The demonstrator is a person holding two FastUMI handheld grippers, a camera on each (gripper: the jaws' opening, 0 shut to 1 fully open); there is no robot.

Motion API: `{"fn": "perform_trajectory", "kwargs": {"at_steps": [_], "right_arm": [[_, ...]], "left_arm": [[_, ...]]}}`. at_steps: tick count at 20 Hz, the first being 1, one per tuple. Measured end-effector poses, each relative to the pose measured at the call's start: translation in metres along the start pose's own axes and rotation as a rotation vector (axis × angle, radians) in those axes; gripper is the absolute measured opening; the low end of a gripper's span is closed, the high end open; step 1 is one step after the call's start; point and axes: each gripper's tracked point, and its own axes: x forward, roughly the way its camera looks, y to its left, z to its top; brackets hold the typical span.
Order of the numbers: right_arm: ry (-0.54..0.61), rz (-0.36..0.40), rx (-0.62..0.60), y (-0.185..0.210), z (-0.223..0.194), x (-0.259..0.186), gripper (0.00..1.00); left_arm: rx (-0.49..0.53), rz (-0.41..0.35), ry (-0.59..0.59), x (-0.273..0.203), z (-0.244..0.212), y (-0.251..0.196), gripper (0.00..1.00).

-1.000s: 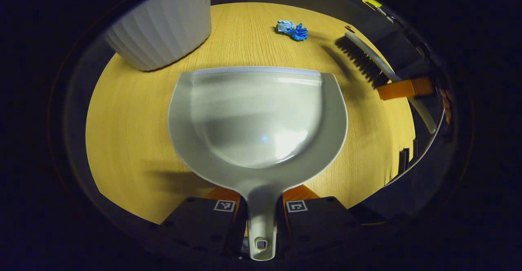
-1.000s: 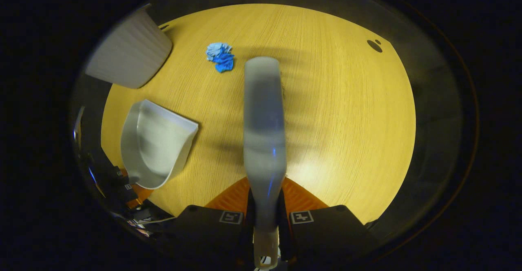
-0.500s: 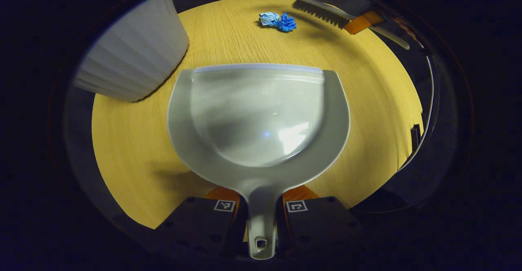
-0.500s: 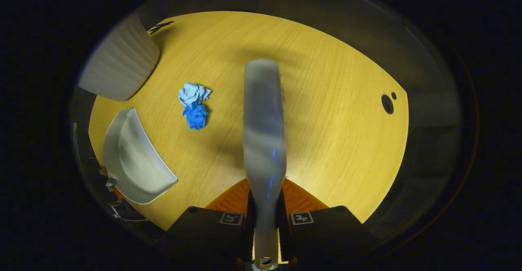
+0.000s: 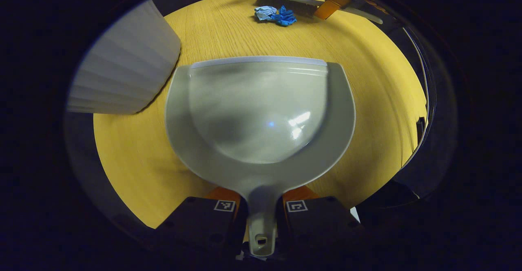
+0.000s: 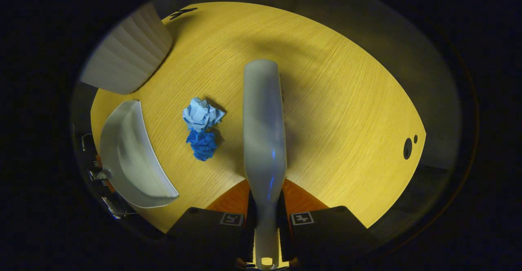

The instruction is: Pick up the small broom and dustpan from the desktop, sweep the trash into the dustpan with the broom, and then empty the trash into the garbage bin.

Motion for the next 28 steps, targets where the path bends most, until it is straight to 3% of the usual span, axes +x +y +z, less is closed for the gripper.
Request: {"fn": "perform_trajectory", "kwargs": {"at_steps": [4,6,8,12,15,18,22,24,28], "right_arm": [[0.077,0.214,-0.168,0.080,-0.044,-0.015,0.28],[0.113,0.369,-0.164,0.124,-0.074,-0.036,0.28],[0.115,0.458,-0.156,0.147,-0.091,-0.052,0.29],[0.060,0.389,-0.062,0.119,-0.094,-0.057,0.28],[-0.029,0.351,0.024,0.076,-0.091,-0.071,0.28],[-0.082,0.288,0.101,0.043,-0.099,-0.053,0.28],[-0.154,0.203,0.161,0.014,-0.134,-0.032,0.28],[-0.186,0.214,0.207,0.023,-0.156,-0.049,0.28],[-0.218,0.329,0.326,0.070,-0.185,-0.065,0.28]], "left_arm": [[0.121,-0.016,-0.070,0.003,0.007,-0.001,0.28],[0.120,-0.035,-0.100,0.005,0.007,-0.002,0.29],[0.115,-0.052,-0.125,0.005,0.010,-0.004,0.29],[0.074,-0.090,-0.164,0.004,0.007,-0.010,0.29],[0.051,-0.095,-0.192,-0.001,0.002,-0.011,0.29],[0.049,-0.122,-0.195,-0.019,-0.004,-0.007,0.29],[0.071,-0.097,-0.286,-0.044,-0.001,0.018,0.29],[0.044,-0.100,-0.325,-0.068,0.006,0.035,0.29],[-0.062,-0.110,-0.385,-0.116,0.021,0.052,0.29]]}}
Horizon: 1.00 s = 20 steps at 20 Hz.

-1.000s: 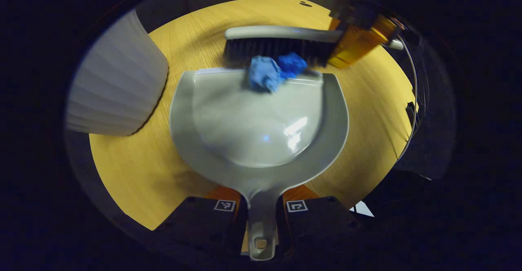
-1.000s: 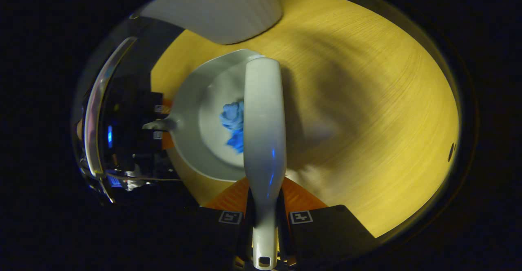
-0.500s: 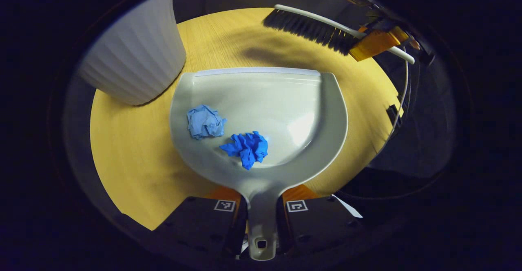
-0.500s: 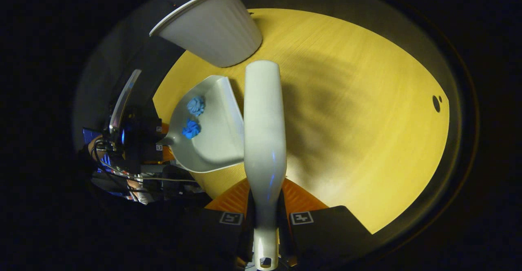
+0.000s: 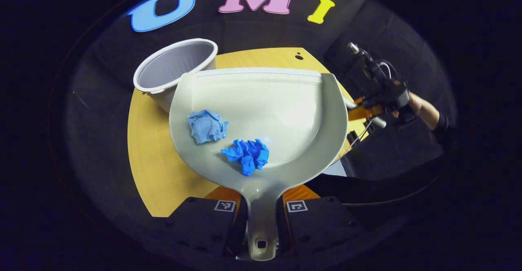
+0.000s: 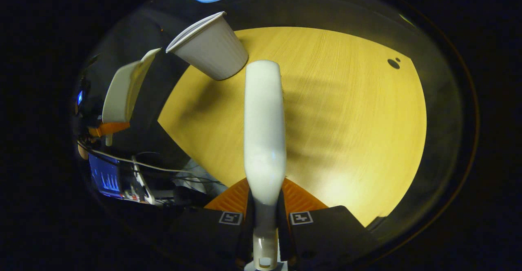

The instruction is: Pick up the small broom and dustpan from the desktop, sweep the trash into the dustpan with the broom, and then empty the trash into the garbage bin.

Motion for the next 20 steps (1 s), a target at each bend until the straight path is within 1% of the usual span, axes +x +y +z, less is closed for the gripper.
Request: {"fn": "perform_trajectory", "kwargs": {"at_steps": [1,3,5,7,8,9,13,14,16,20], "right_arm": [[0.009,-0.006,-0.006,0.001,-0.008,0.000,0.28],[-0.018,-0.031,-0.025,0.000,-0.014,-0.004,0.28],[-0.073,0.022,0.015,0.016,-0.017,-0.010,0.28],[-0.120,0.070,0.064,0.034,-0.019,-0.019,0.28],[-0.139,0.084,0.083,0.038,-0.024,-0.024,0.28],[-0.158,0.095,0.104,0.041,-0.027,-0.029,0.28],[-0.250,0.143,0.184,0.068,-0.037,-0.047,0.28],[-0.262,0.161,0.213,0.074,-0.042,-0.051,0.28],[-0.295,0.187,0.258,0.084,-0.045,-0.059,0.28],[-0.346,0.153,0.278,0.088,-0.054,-0.069,0.28]], "left_arm": [[-0.031,0.022,-0.009,-0.005,0.007,0.005,0.29],[-0.072,0.082,-0.036,-0.011,0.023,0.018,0.29],[-0.119,0.142,-0.053,-0.010,0.030,0.024,0.29],[-0.163,0.226,-0.054,-0.002,0.027,0.030,0.29],[-0.169,0.272,-0.039,0.006,0.024,0.032,0.28],[-0.170,0.314,-0.014,0.007,0.021,0.030,0.29],[-0.165,0.434,0.081,-0.002,0.024,0.025,0.29],[-0.139,0.460,0.107,-0.005,0.024,0.022,0.30],[-0.046,0.521,0.154,-0.009,0.030,0.021,0.29],[0.200,0.685,0.227,-0.024,0.045,0.032,0.29]]}}
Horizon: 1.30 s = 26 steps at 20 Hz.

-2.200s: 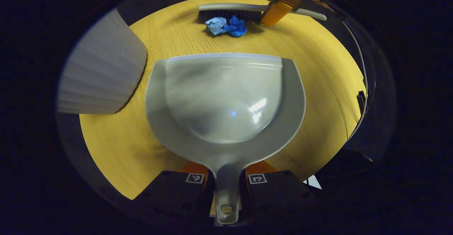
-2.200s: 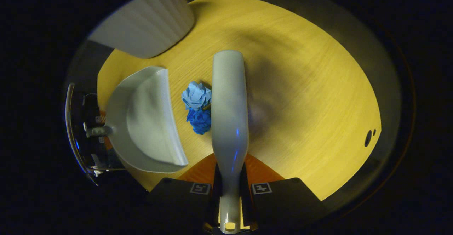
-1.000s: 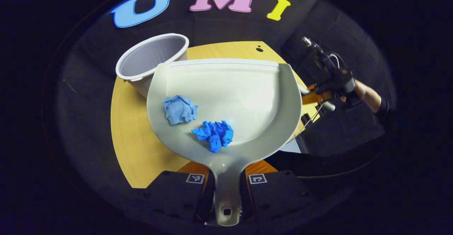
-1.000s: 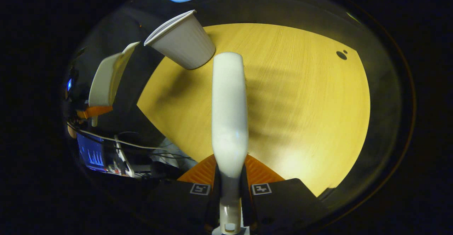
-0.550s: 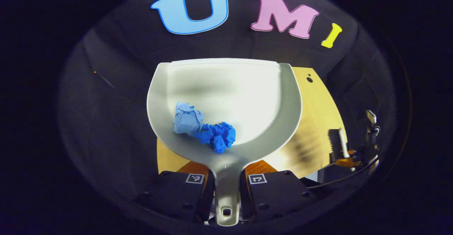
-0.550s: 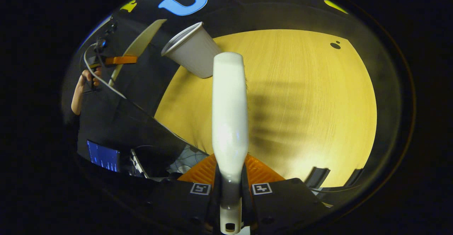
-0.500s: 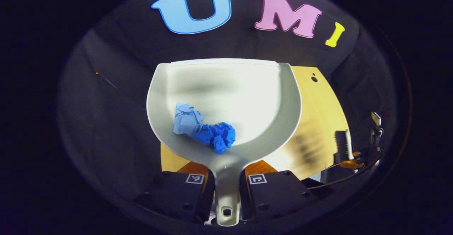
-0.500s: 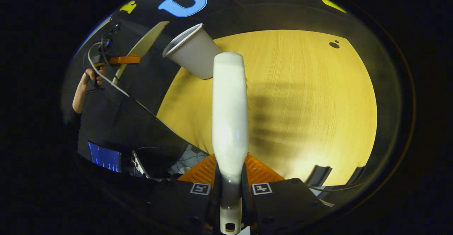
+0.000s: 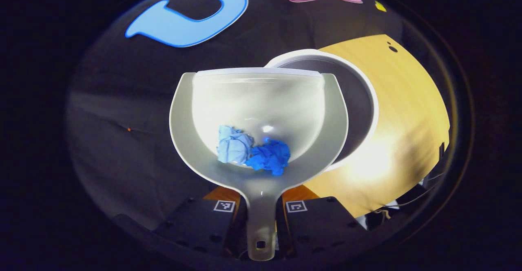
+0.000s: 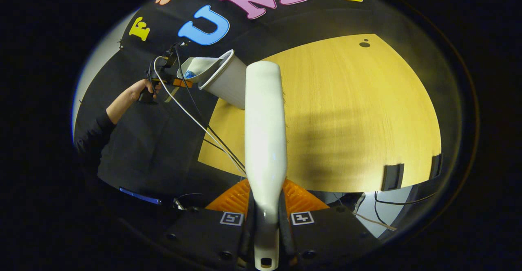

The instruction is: Pick up the small broom and dustpan from the desktop, sweep the trash into the dustpan with the broom, and then empty the trash into the garbage bin.

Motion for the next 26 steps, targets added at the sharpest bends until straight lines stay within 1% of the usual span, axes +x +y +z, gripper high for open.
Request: {"fn": "perform_trajectory", "kwargs": {"at_steps": [2,3,5,7,9,13,17,19,20,22,24,26], "right_arm": [[-0.018,0.031,0.016,0.007,-0.004,0.002,0.28],[-0.025,0.039,0.017,0.009,-0.005,0.004,0.28],[-0.034,0.028,-0.002,0.014,-0.006,0.005,0.28],[-0.036,0.028,-0.014,0.018,-0.010,0.008,0.28],[-0.036,0.040,-0.005,0.022,-0.012,0.012,0.28],[-0.027,0.027,-0.003,0.017,-0.016,0.016,0.28],[-0.022,0.000,-0.014,0.008,-0.008,0.017,0.28],[-0.034,-0.016,-0.024,0.003,0.004,0.018,0.28],[-0.046,-0.026,-0.029,0.001,0.012,0.018,0.28],[-0.071,-0.047,-0.031,-0.003,0.027,0.020,0.28],[-0.097,-0.062,-0.031,-0.005,0.040,0.022,0.28],[-0.122,-0.120,-0.069,-0.015,0.052,0.025,0.28]], "left_arm": [[0.128,0.086,0.027,-0.005,0.002,0.006,0.29],[0.193,0.140,0.044,-0.007,0.003,0.008,0.29],[0.325,0.230,0.059,-0.008,0.005,0.013,0.29],[0.452,0.282,0.058,-0.004,0.003,0.020,0.29],[0.503,0.309,0.053,-0.002,0.000,0.026,0.29],[0.469,0.306,0.041,-0.005,0.004,0.024,0.29],[0.328,0.312,-0.019,-0.002,0.004,0.020,0.29],[0.248,0.284,-0.066,0.000,0.007,0.015,0.27],[0.200,0.271,-0.096,-0.002,0.008,0.008,0.29],[0.130,0.221,-0.202,-0.004,0.014,-0.007,0.28],[0.071,0.164,-0.300,-0.012,0.015,-0.023,0.29],[0.037,0.077,-0.395,-0.027,0.013,-0.045,0.27]]}}
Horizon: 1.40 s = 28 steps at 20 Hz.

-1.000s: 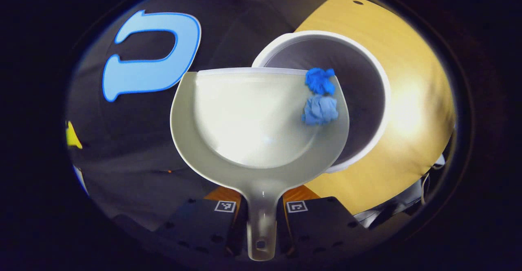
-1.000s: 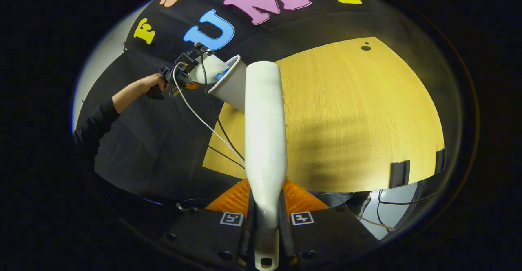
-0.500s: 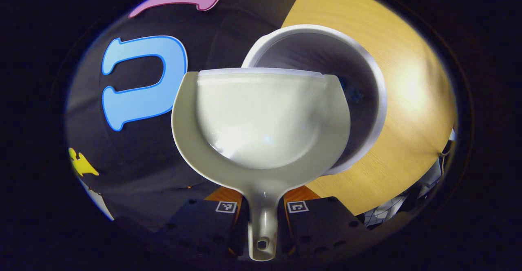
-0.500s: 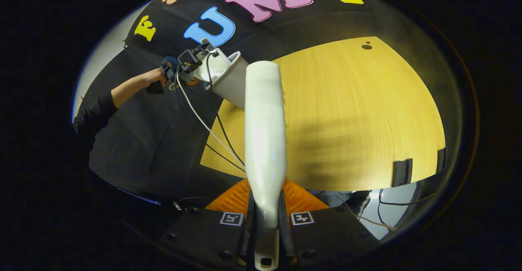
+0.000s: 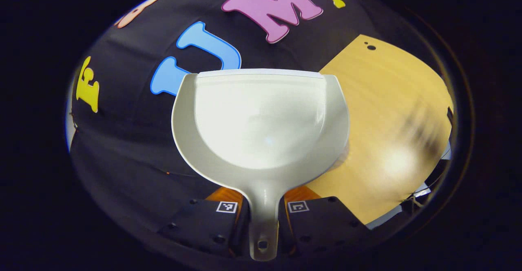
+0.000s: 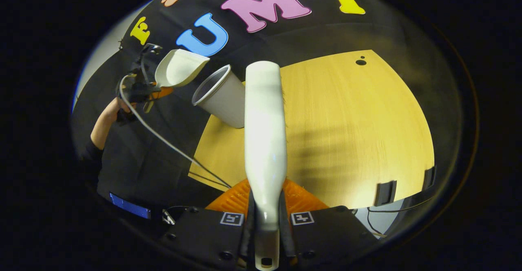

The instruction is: Pick up the small broom and dustpan from the desktop, sweep the trash into the dustpan with the broom, and then empty the trash into the garbage bin.

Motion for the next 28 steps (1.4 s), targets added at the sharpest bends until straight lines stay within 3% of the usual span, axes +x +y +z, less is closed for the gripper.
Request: {"fn": "perform_trajectory", "kwargs": {"at_steps": [5,8,13,16,19,23,28], "right_arm": [[-0.019,-0.052,-0.002,-0.009,0.007,0.014,0.28],[-0.013,-0.092,0.014,-0.020,0.000,0.030,0.28],[0.048,-0.123,0.011,-0.034,-0.028,0.055,0.28],[0.053,-0.151,0.053,-0.048,-0.040,0.077,0.28],[0.121,-0.209,0.038,-0.073,-0.056,0.104,0.28],[0.246,-0.253,0.045,-0.094,-0.071,0.148,0.28],[0.390,-0.278,0.032,-0.105,-0.079,0.183,0.28]], "left_arm": [[-0.112,-0.238,-0.138,-0.053,0.000,-0.105,0.28],[-0.158,-0.362,-0.155,-0.076,-0.011,-0.173,0.29],[-0.296,-0.483,-0.050,-0.052,-0.044,-0.269,0.27],[-0.474,-0.613,0.071,-0.028,-0.057,-0.328,0.29],[-0.575,-0.621,0.205,0.011,-0.075,-0.363,0.29],[-0.592,-0.579,0.369,0.060,-0.099,-0.391,0.29],[-0.623,-0.624,0.482,0.081,-0.088,-0.415,0.29]]}}
